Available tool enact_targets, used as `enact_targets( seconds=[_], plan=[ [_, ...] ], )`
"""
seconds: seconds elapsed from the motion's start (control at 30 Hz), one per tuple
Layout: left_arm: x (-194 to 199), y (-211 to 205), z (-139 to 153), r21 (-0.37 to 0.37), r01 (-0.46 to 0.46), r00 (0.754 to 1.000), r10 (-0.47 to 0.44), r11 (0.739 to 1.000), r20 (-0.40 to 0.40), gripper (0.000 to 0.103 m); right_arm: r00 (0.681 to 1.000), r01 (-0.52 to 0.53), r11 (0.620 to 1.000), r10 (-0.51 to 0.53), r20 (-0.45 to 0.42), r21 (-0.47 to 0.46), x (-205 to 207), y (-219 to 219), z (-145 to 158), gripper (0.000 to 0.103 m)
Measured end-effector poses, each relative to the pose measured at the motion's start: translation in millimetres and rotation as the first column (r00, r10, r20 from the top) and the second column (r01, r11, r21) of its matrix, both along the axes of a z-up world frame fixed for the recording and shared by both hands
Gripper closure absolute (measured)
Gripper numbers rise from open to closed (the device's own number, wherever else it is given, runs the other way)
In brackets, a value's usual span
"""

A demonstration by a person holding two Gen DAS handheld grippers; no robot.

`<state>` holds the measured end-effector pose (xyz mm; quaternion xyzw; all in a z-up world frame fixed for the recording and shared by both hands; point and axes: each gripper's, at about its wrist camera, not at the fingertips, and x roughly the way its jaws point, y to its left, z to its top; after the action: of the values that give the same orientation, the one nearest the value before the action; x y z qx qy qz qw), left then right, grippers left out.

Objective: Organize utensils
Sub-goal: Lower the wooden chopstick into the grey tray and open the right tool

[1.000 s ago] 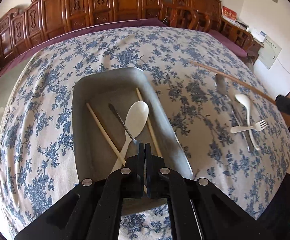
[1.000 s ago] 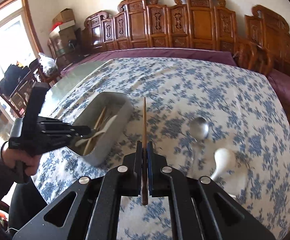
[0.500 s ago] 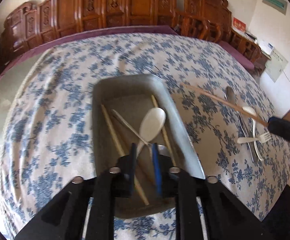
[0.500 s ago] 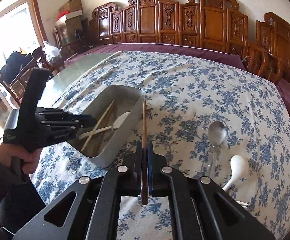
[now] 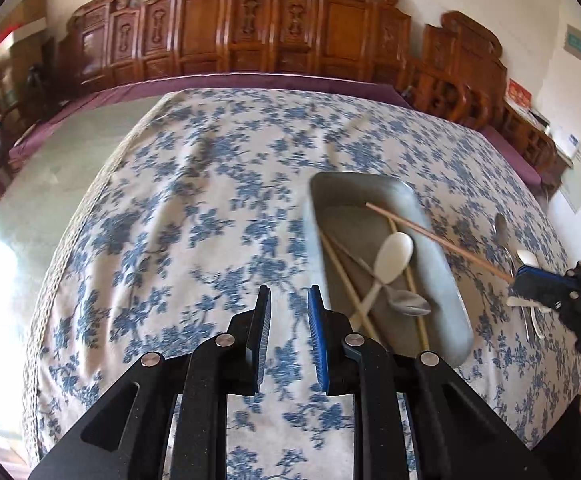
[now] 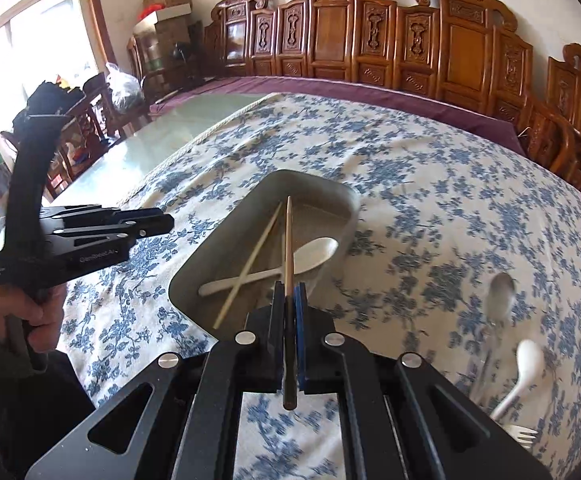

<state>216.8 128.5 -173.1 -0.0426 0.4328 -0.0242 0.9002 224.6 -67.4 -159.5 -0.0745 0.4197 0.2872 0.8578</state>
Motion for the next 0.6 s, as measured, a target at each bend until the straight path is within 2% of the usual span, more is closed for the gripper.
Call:
enact_targets(
  seconds=[0.3,0.6],
  plan=[
    [-1.9,20.5,-5.0,-0.011,-0.041,0.999,0.041,0.999,0.01,0.086,0.999,0.023,0.999,-0.024,-0.024,-0.039,22.2,38.3,-18.4,0.097],
    [-2.2,17.0,-11.9,-0.01,-0.038,0.999,0.038,0.999,0.0,0.086,0.997,0.065,0.994,-0.068,-0.028,-0.085,33.9,62.5,-37.4,0.097]
  ],
)
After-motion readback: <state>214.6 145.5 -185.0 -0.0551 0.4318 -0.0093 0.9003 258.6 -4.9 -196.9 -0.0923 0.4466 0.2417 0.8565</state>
